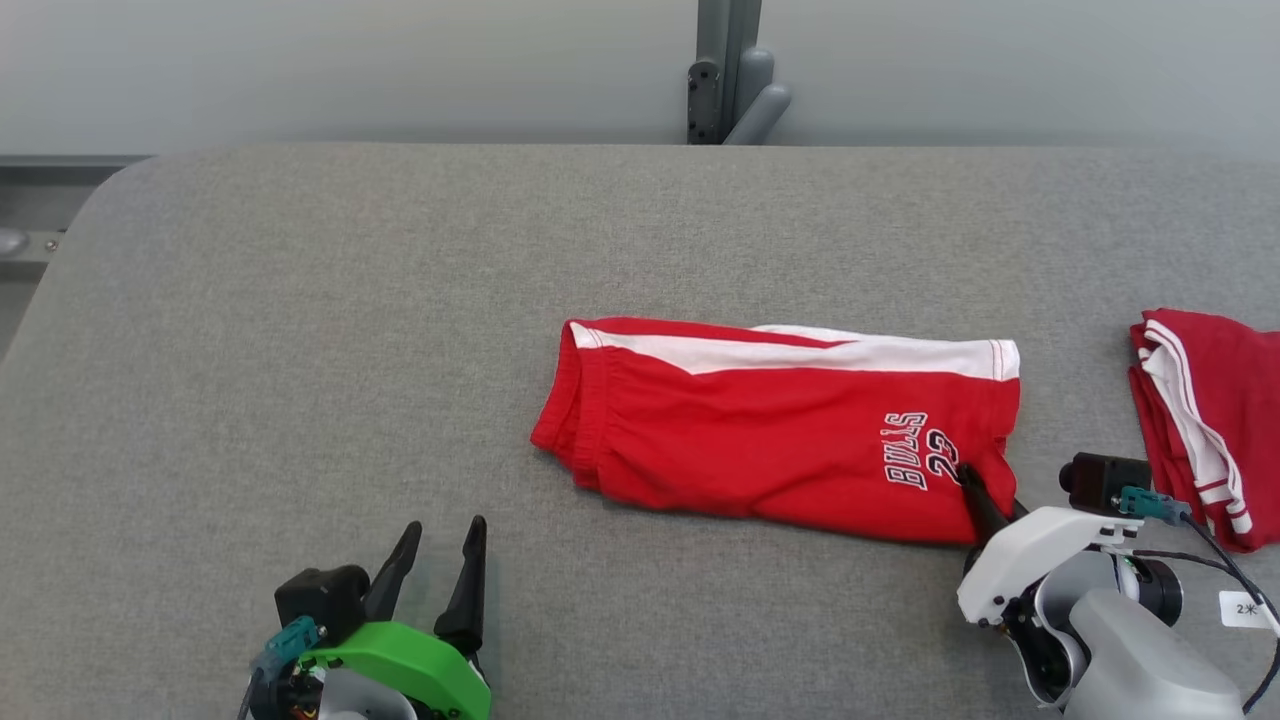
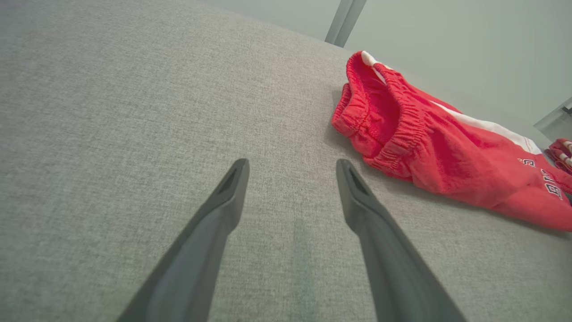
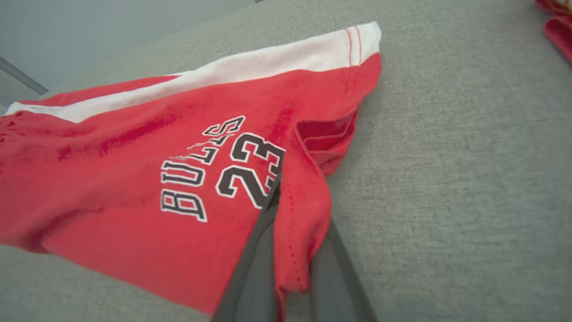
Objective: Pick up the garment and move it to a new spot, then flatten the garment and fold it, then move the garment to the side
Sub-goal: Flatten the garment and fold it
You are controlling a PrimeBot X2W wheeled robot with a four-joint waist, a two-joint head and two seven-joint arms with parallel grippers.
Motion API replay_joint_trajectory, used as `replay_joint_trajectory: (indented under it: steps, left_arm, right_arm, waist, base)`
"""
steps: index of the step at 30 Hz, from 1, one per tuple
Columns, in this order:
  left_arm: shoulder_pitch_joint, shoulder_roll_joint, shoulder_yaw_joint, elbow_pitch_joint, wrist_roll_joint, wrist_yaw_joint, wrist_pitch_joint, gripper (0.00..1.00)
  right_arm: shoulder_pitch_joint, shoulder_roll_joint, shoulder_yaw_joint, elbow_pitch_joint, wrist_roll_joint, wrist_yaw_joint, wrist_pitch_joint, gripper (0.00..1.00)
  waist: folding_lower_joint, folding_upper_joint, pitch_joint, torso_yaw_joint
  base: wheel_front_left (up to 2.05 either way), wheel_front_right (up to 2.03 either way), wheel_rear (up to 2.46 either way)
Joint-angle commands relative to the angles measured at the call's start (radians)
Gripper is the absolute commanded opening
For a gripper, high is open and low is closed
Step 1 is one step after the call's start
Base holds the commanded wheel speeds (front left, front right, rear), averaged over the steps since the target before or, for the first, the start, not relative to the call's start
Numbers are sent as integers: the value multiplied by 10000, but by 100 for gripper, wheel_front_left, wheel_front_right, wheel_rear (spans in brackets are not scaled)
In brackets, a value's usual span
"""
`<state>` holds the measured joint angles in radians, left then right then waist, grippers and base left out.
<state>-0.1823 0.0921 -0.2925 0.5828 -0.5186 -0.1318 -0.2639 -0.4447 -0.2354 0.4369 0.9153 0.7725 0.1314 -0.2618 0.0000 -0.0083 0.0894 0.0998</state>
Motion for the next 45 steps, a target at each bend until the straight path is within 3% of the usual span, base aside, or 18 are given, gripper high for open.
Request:
replay_joint_trajectory:
  steps: [1, 7, 14, 24, 31, 32, 33, 34, 35, 41, 45]
  left_arm:
    - [170, 74, -20, -68, -95, 25, 2, 100]
    - [367, 78, -162, -118, -123, 25, 2, 100]
    - [367, 119, -141, -125, -146, 25, 3, 100]
    - [89, -43, -398, -72, -139, 25, 3, 100]
    - [25, -128, -579, -78, -239, 25, 3, 100]
    - [7, -110, -590, -77, -223, 25, 3, 100]
    - [-6, -105, -610, -72, -223, 25, 3, 100]
    - [-16, -94, -627, -67, -234, 25, 3, 100]
    - [-20, -82, -634, -59, -253, 25, 3, 100]
    - [60, -15, -409, -46, -223, 25, 3, 100]
    - [177, 8, -82, -129, 9, 25, 3, 100]
  right_arm:
    - [173, -74, -86, -25, -84, -18, -30, 0]
    - [260, -192, -616, -133, -529, -16, -34, 0]
    - [-52, -55, -759, -1171, -1625, -12, -30, 0]
    - [-833, 902, 1020, -2312, -2528, -12, 189, 0]
    - [-1038, 1581, 2411, -2038, -2354, -12, 711, 0]
    - [-1082, 1646, 2549, -1916, -2360, -12, 700, 12]
    - [-1126, 1718, 2677, -1827, -2313, -12, 635, 42]
    - [-1154, 1766, 2804, -1751, -2238, -12, 581, 93]
    - [-1158, 1798, 2961, -1712, -2176, -12, 526, 100]
    - [-1034, 1808, 4127, -2426, -1092, -12, 236, 100]
    - [-1017, 1811, 4181, -2460, -803, -13, 40, 100]
  waist:
    - [0, 83, -502, -425]
    - [0, 83, -501, -315]
    - [0, 83, -415, -181]
    - [0, 83, -244, 278]
    - [0, 83, -94, 834]
    - [0, 83, -73, 904]
    - [0, 83, -54, 966]
    - [0, 83, -35, 1007]
    - [0, 83, -25, 1033]
    - [0, 83, -112, 911]
    - [0, 83, -255, 549]
  base:
    - [0, 0, 0]
    - [0, 0, 0]
    - [0, 0, 0]
    - [0, 0, 0]
    - [0, 0, 0]
    - [0, 0, 0]
    - [0, 0, 0]
    - [0, 0, 0]
    - [0, 0, 0]
    - [0, 0, 0]
    - [0, 0, 0]
